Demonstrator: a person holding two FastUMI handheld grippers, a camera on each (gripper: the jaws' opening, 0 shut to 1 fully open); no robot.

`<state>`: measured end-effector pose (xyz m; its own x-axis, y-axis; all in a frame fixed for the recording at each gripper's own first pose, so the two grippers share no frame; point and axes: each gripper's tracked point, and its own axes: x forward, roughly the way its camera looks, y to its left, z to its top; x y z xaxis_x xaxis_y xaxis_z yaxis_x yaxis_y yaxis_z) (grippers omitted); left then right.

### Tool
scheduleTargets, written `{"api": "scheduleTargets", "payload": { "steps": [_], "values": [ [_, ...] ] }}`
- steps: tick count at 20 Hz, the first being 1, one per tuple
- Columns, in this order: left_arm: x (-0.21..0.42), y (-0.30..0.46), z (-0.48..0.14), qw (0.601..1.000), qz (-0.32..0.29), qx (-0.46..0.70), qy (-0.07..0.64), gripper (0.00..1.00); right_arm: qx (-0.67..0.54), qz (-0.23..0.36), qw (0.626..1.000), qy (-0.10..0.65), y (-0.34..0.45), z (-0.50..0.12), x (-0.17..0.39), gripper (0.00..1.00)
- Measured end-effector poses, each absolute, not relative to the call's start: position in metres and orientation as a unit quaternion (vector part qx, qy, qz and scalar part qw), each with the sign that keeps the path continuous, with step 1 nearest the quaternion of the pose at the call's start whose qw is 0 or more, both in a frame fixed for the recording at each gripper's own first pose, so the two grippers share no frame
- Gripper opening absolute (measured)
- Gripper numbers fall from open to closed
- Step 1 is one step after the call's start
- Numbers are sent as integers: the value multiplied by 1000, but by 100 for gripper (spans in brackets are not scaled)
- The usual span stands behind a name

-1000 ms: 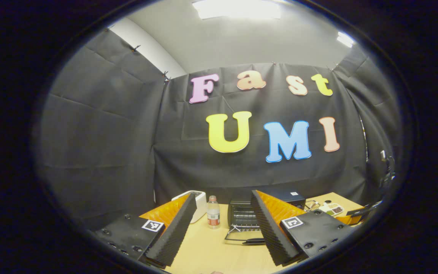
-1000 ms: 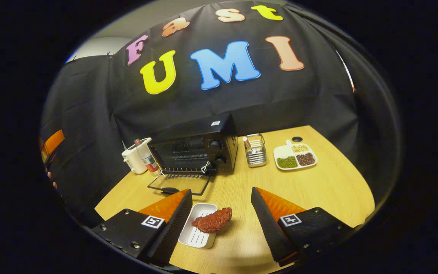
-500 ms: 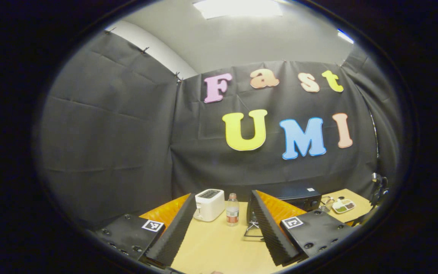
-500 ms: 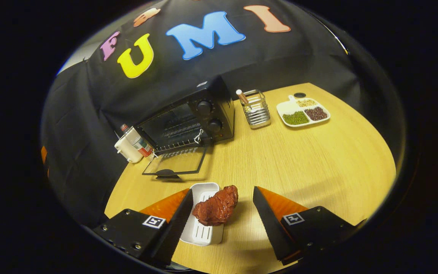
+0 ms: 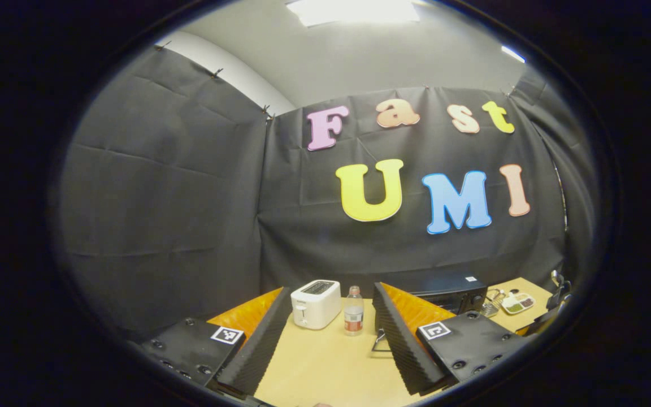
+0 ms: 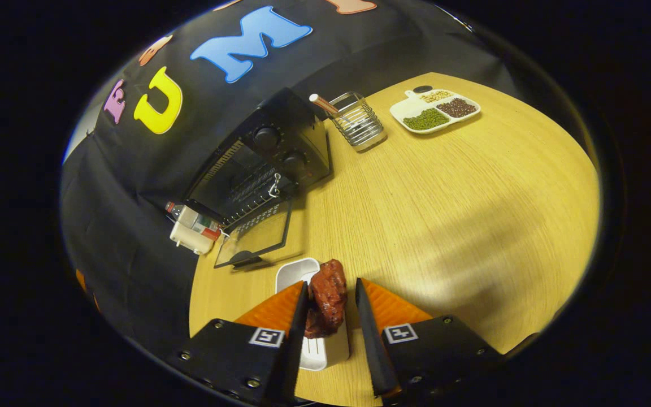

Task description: Open the electric oven with the left hand, put the food in, and close the electric oven.

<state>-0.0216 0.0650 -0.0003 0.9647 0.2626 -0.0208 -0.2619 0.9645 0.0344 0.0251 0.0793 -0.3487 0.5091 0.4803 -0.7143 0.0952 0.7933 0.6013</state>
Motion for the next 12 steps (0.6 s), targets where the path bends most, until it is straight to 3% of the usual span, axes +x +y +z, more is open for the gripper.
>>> {"api": "scheduleTargets", "payload": {
  "steps": [3,5,7,12],
  "values": [
    [-16,69,-1,991,133,14,10,100,317,120,808,482,87,-349,27,30],
    [-14,71,-4,991,134,10,11,100,339,121,807,468,89,-340,35,29],
    [-11,73,-5,991,133,4,12,100,351,114,807,462,91,-335,38,10],
    [2,72,-8,992,124,2,8,100,334,122,817,454,91,-317,43,10]
  ]
}}
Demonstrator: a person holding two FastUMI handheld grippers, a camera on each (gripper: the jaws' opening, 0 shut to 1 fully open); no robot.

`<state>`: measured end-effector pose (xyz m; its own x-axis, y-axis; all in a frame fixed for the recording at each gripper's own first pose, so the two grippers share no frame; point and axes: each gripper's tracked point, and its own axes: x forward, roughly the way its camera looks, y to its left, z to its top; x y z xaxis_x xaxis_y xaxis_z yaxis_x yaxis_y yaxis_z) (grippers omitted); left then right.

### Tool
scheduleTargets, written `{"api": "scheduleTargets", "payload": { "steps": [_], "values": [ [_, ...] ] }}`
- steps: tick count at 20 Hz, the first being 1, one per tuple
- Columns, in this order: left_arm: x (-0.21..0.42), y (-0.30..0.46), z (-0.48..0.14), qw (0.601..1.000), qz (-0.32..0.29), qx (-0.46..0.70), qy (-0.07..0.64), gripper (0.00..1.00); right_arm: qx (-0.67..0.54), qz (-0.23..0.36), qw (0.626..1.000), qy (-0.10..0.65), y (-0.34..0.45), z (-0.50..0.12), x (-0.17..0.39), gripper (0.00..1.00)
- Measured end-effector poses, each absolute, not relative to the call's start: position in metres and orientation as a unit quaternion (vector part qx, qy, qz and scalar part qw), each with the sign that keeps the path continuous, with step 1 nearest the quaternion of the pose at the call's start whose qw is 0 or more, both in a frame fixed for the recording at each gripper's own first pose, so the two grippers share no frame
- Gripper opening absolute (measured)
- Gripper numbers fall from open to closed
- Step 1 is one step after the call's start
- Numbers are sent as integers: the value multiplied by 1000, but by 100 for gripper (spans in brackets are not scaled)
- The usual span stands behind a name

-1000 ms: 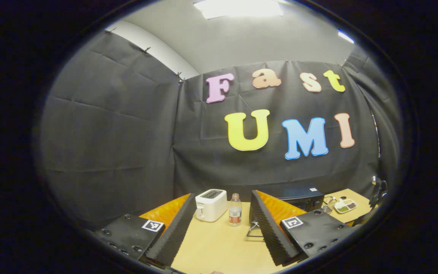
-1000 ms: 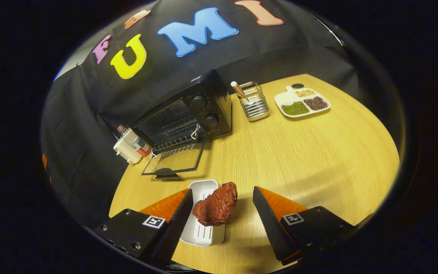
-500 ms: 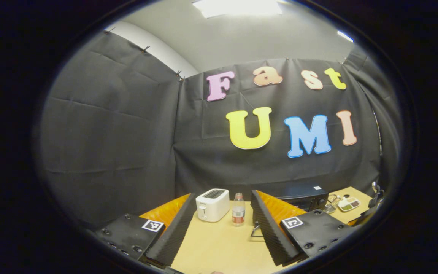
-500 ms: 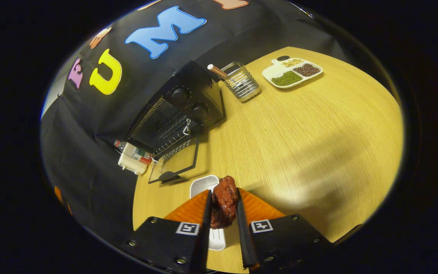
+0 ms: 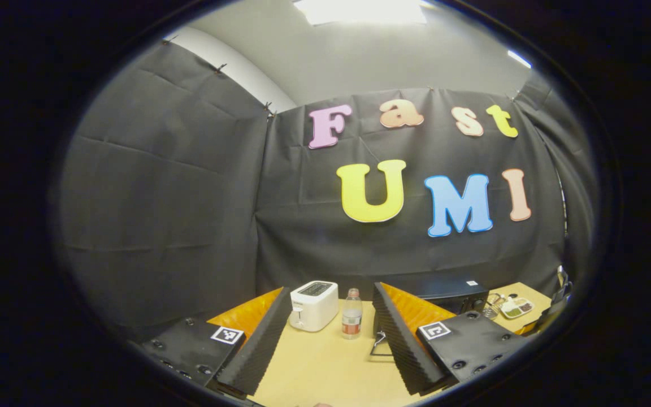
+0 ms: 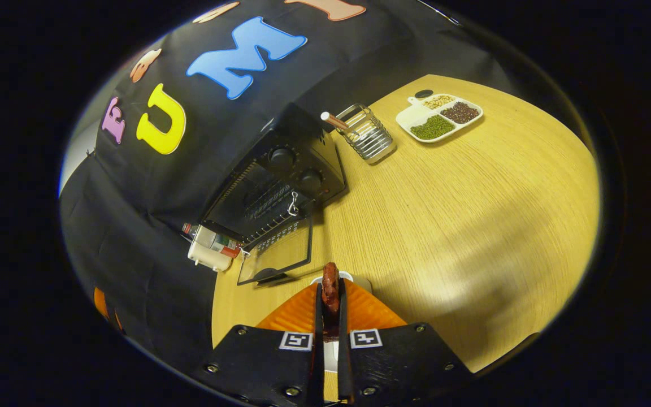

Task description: Open the electric oven with the left hand, put the food in, and close the electric oven.

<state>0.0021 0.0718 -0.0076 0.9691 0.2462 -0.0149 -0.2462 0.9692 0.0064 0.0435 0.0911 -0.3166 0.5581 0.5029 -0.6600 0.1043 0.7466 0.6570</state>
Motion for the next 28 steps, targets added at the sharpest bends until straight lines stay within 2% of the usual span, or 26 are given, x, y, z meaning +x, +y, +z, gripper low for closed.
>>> {"api": "scheduleTargets", "payload": {
  "steps": [12,23,24,25,27,28],
  "values": [
    [49,82,-15,995,101,-14,5,100,366,127,838,384,117,-260,103,10],
    [68,129,-31,992,126,-11,18,100,390,146,837,354,200,-252,155,10],
    [69,134,-30,991,129,-10,19,97,393,146,837,351,207,-252,161,10],
    [72,139,-33,991,131,-10,20,100,396,145,839,344,214,-251,165,10],
    [76,148,-35,991,135,-9,22,100,398,145,842,334,227,-253,176,10],
    [78,153,-38,990,136,-9,25,97,398,143,842,334,233,-255,181,10]
  ]
}}
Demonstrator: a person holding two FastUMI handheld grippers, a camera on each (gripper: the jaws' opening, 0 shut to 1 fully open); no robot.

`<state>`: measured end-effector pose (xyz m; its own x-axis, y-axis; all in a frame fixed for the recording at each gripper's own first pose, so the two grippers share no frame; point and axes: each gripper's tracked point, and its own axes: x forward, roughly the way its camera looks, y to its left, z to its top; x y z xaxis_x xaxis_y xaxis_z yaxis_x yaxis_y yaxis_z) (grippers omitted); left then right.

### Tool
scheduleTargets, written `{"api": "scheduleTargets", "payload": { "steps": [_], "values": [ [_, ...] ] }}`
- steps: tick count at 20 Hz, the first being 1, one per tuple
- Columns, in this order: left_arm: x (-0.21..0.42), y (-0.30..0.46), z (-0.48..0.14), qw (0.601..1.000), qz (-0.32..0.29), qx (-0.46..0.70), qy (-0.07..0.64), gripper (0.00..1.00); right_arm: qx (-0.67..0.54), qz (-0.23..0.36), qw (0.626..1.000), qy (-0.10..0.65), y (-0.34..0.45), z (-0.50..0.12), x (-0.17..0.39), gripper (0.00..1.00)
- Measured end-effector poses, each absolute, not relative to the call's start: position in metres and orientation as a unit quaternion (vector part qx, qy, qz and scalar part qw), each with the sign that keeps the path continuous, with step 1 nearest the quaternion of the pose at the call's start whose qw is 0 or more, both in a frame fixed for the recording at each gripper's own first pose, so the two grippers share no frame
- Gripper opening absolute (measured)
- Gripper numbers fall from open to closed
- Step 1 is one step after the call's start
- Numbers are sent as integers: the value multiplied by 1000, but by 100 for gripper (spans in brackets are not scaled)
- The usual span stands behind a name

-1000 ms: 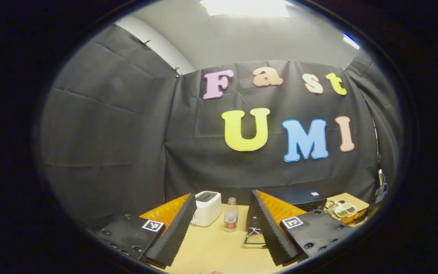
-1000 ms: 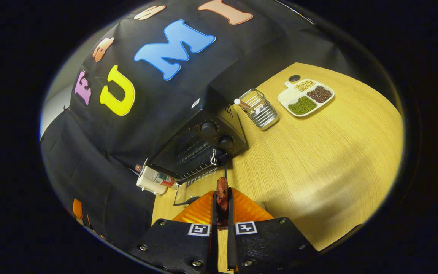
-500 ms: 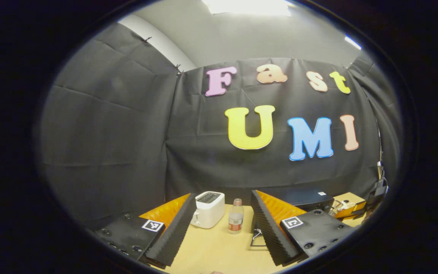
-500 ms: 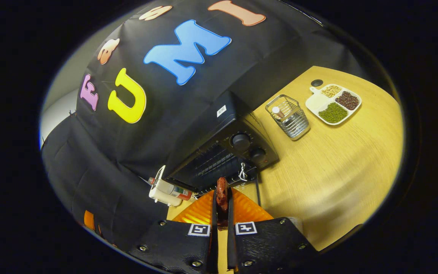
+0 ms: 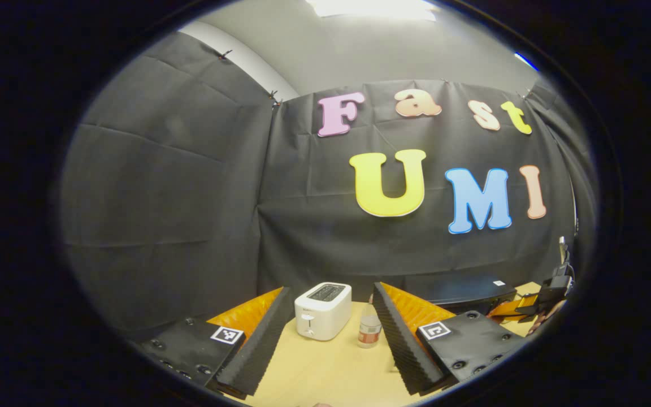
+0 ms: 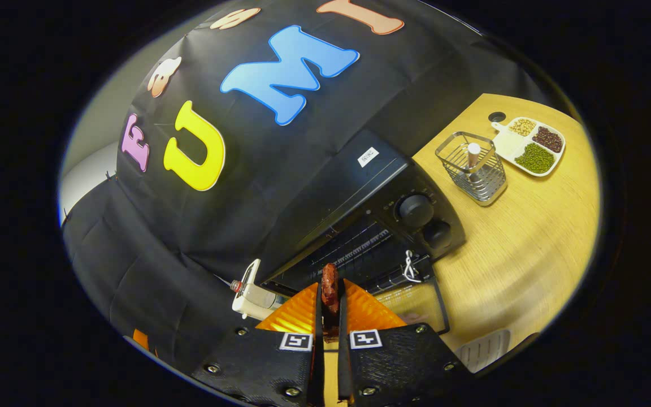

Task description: Open the electric oven with the left hand, put the food in, and close the electric oven.

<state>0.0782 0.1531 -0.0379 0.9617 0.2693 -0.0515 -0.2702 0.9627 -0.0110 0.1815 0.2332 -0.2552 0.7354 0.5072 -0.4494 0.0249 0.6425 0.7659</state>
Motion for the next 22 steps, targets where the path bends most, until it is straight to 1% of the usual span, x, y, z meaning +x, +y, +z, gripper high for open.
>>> {"api": "scheduleTargets", "payload": {
  "steps": [1,2,3,4,5,12,16,17,18,20,21,22],
  "values": [
    [80,157,-39,990,137,-9,28,100,399,142,842,335,239,-259,185,10],
    [83,160,-42,990,138,-7,29,100,401,142,841,334,245,-261,190,10],
    [84,164,-42,990,139,-3,28,90,403,140,841,333,250,-263,195,10],
    [85,169,-40,990,141,2,28,90,404,138,842,330,253,-265,201,10],
    [86,172,-42,989,143,6,28,100,404,136,843,328,257,-268,205,10],
    [91,200,-56,986,159,6,47,100,397,119,854,314,277,-285,236,10],
    [97,213,-62,984,167,13,53,97,398,117,853,317,288,-298,248,10],
    [98,216,-65,984,169,13,58,100,398,116,853,315,290,-301,251,10],
    [99,217,-68,984,169,12,61,100,400,115,853,314,291,-303,255,10],
    [99,220,-70,983,170,14,63,90,402,113,853,312,291,-307,261,10],
    [100,220,-71,983,171,17,63,97,402,112,853,313,291,-309,264,10],
    [101,220,-71,983,171,19,64,90,401,112,853,314,291,-312,267,10]
  ]
}}
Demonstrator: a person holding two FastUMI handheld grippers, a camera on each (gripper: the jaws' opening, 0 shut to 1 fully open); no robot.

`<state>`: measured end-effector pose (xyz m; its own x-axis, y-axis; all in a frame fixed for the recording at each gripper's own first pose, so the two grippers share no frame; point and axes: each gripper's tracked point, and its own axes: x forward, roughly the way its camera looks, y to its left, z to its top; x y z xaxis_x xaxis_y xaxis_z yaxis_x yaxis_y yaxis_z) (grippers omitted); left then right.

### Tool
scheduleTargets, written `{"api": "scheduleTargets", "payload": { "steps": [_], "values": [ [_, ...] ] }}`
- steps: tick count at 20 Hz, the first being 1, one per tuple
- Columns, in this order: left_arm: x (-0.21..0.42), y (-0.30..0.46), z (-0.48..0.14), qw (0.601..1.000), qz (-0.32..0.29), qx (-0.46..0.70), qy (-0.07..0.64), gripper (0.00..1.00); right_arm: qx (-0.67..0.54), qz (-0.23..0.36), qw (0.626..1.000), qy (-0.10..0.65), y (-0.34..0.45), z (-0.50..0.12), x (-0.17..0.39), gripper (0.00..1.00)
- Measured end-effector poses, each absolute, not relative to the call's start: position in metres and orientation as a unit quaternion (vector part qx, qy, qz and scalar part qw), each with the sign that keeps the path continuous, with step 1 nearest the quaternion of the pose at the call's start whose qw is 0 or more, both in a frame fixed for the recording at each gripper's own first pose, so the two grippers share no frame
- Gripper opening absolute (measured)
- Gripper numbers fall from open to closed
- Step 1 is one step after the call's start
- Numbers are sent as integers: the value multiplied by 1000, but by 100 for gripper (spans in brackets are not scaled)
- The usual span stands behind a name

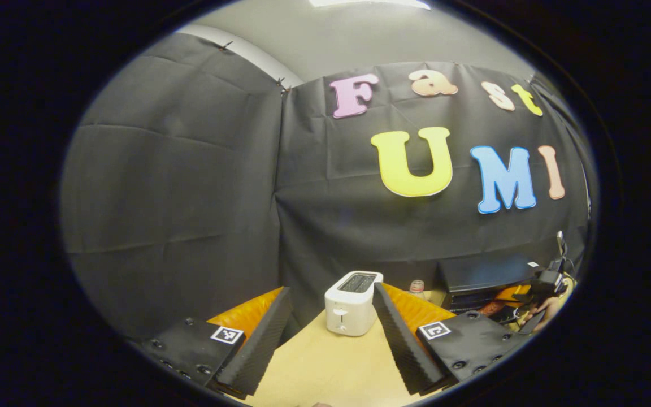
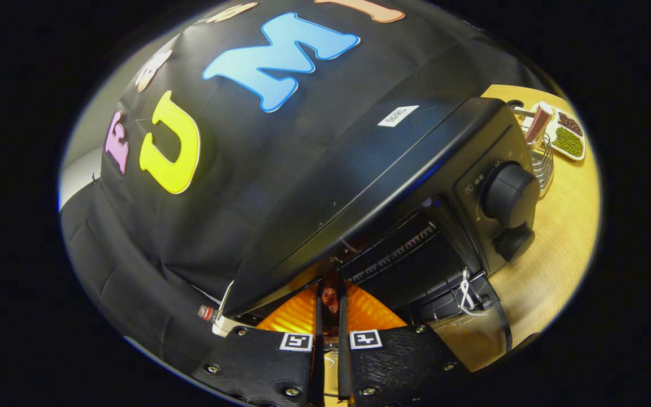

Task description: Open the electric oven with the left hand, put the food in, and close the electric oven.

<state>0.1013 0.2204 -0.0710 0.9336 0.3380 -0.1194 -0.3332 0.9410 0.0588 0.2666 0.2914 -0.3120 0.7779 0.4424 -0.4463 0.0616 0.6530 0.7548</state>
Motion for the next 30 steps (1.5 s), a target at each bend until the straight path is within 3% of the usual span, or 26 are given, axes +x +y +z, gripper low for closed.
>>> {"api": "scheduleTargets", "payload": {
  "steps": [1,3,5,9,11,15,23,26,30],
  "values": [
    [103,220,-71,983,171,21,65,90,398,110,854,315,291,-315,268,10],
    [105,221,-71,983,171,22,67,100,389,109,860,310,291,-319,271,10],
    [108,220,-74,983,170,22,69,95,364,107,873,306,287,-323,274,12],
    [115,213,-75,984,165,18,72,90,308,78,896,311,269,-335,277,28],
    [118,205,-76,985,158,17,73,90,302,74,897,315,263,-337,277,42],
    [120,190,-70,987,142,19,67,92,290,87,902,309,255,-328,271,95],
    [125,140,-77,994,92,-4,65,100,199,131,934,265,236,-273,226,98],
    [125,116,-90,994,70,-12,77,90,174,141,947,232,220,-237,206,98],
    [127,82,-113,994,37,-29,102,90,151,141,960,188,190,-192,178,98]
  ]
}}
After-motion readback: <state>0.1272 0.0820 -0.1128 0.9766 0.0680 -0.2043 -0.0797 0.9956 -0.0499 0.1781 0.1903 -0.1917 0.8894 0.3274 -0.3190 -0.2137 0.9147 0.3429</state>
